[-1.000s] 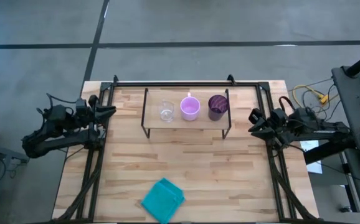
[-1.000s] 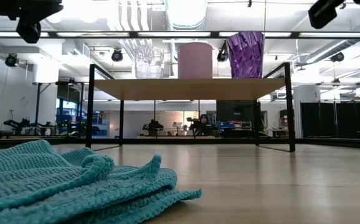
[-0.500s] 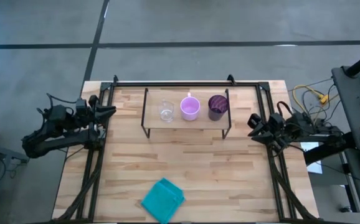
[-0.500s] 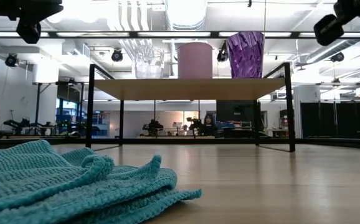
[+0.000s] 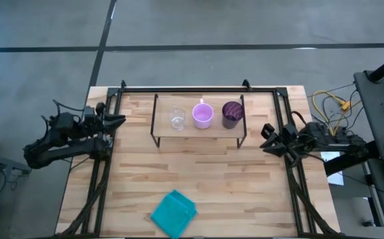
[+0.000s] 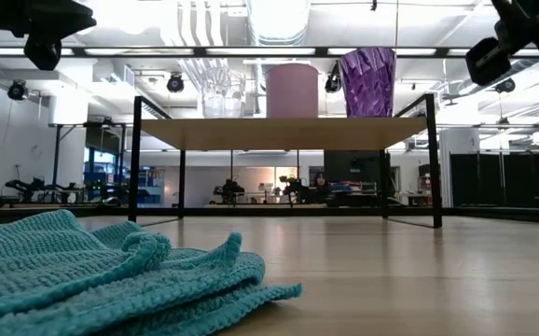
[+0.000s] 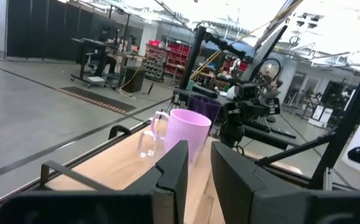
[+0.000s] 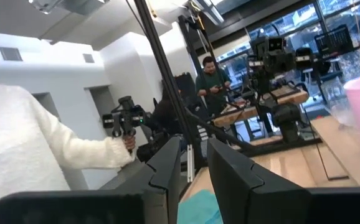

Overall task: Stack small to large cups/mugs on shelf
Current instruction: Return to Home Position

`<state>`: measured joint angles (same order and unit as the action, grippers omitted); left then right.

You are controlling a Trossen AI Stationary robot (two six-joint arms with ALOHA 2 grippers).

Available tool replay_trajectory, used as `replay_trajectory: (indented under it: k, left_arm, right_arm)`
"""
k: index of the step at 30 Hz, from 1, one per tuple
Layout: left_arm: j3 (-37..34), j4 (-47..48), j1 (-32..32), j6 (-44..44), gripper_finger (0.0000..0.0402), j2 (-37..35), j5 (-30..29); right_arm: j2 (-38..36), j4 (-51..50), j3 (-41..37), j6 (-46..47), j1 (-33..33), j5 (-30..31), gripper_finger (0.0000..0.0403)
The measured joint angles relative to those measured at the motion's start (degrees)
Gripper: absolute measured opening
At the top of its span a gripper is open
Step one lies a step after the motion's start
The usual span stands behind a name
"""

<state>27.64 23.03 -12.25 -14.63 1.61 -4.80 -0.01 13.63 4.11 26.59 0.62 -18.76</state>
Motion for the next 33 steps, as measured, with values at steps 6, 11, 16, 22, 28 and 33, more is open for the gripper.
replay_trajectory:
  k: [6,11,16,22,28,33]
  left_arm:
    - [-0.9,0.2,0.0,0.2,0.0057,-0.1,0.0]
    - [-4.0,-0.6,0.0,-1.4,0.0057,-0.1,0.0]
    - [-9.1,-9.0,0.0,-1.5,0.0057,-0.2,0.0]
    - [-16.2,-18.8,0.0,-1.5,0.0056,-0.2,1.5]
    - [-23.4,-31.7,0.0,-1.6,0.0057,-0.2,3.8]
    - [-26.7,-36.0,0.0,-2.5,0.0057,-0.1,4.3]
  right_arm:
    - [0.0,1.3,-2.7,0.4,0.0,0.6,0.0082]
    - [0.0,1.9,-2.7,0.4,0.0,0.8,0.0077]
    - [0.0,2.1,-2.7,0.4,0.0,0.8,0.0071]
    - [0.0,2.1,-2.7,0.0,0.0,0.8,0.0075]
    - [0.0,1.5,-2.7,-1.1,0.0,0.7,0.0082]
    - [0.0,-1.2,-2.6,-3.9,0.0,0.7,0.0078]
